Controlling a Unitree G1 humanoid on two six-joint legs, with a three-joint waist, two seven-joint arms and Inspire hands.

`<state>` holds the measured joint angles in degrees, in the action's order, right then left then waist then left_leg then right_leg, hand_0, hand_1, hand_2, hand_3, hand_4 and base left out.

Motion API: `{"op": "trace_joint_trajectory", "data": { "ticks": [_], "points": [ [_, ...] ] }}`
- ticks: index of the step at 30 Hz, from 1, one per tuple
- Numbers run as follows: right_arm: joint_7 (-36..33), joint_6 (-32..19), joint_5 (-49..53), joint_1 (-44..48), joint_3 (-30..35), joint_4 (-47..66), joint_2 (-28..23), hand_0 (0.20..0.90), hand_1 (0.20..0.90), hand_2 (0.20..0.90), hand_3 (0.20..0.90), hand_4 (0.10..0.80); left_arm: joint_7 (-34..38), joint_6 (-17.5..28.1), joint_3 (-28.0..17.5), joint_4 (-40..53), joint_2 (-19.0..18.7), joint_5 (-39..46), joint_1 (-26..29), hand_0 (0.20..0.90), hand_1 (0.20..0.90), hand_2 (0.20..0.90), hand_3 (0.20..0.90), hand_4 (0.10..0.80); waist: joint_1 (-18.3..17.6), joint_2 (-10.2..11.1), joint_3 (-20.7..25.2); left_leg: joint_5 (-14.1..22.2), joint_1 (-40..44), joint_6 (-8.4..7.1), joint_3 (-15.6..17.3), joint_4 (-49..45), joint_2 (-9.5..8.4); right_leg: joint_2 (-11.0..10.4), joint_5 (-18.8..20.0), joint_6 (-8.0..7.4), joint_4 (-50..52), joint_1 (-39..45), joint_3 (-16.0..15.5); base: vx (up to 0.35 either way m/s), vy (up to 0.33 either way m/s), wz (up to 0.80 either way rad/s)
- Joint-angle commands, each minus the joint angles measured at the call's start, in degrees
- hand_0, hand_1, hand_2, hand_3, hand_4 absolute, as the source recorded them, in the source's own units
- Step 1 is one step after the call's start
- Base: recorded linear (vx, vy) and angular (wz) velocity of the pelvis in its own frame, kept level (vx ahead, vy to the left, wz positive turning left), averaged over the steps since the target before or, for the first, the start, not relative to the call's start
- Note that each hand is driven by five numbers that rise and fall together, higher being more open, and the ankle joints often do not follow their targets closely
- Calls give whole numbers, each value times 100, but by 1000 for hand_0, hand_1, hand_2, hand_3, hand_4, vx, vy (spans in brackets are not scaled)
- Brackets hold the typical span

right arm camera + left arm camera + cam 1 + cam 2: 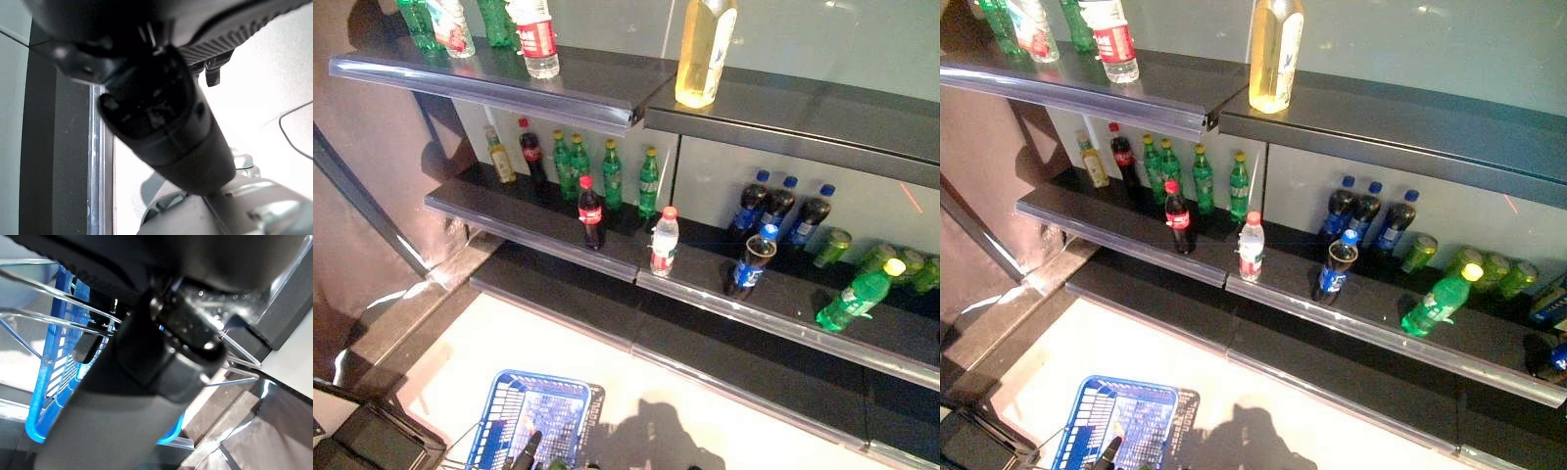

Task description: Pick up the drink and place into the basket.

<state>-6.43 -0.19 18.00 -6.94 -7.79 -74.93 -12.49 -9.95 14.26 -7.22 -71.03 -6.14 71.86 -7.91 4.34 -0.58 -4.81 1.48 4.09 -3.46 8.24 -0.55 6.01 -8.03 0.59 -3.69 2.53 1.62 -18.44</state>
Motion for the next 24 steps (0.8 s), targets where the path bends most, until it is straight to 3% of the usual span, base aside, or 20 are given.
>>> {"op": "trace_joint_trajectory", "data": {
  "ticks": [1,12,22,24],
  "points": [
    [54,-138,95,336,35,-113,-11,900,900,900,900,800,-466,330,120,490,-13,-231,339,300,300,300,200,100,-34,91,-214,-110,38,-225,43,-24,29,-6,-54,-133,-336,522,-24,0,0,0],
    [-60,-182,-86,297,1,-116,39,900,900,900,900,800,-518,395,102,508,-21,-214,304,300,300,300,200,100,-41,91,-132,-130,209,-210,154,199,30,-67,35,-211,-440,572,-52,0,0,0],
    [-463,-754,-688,354,-289,203,-12,900,900,900,900,800,-380,380,162,633,-19,-242,290,300,300,300,200,100,-12,101,-105,-123,241,-194,152,253,9,-98,76,-247,-473,579,-75,0,0,0],
    [-699,-1056,-1083,358,-502,534,-70,900,900,900,900,800,-323,342,170,753,-25,-280,265,300,300,300,200,100,6,124,-107,-118,238,-187,143,249,4,-102,85,-257,-471,580,-81,0,0,0]
  ]
}}
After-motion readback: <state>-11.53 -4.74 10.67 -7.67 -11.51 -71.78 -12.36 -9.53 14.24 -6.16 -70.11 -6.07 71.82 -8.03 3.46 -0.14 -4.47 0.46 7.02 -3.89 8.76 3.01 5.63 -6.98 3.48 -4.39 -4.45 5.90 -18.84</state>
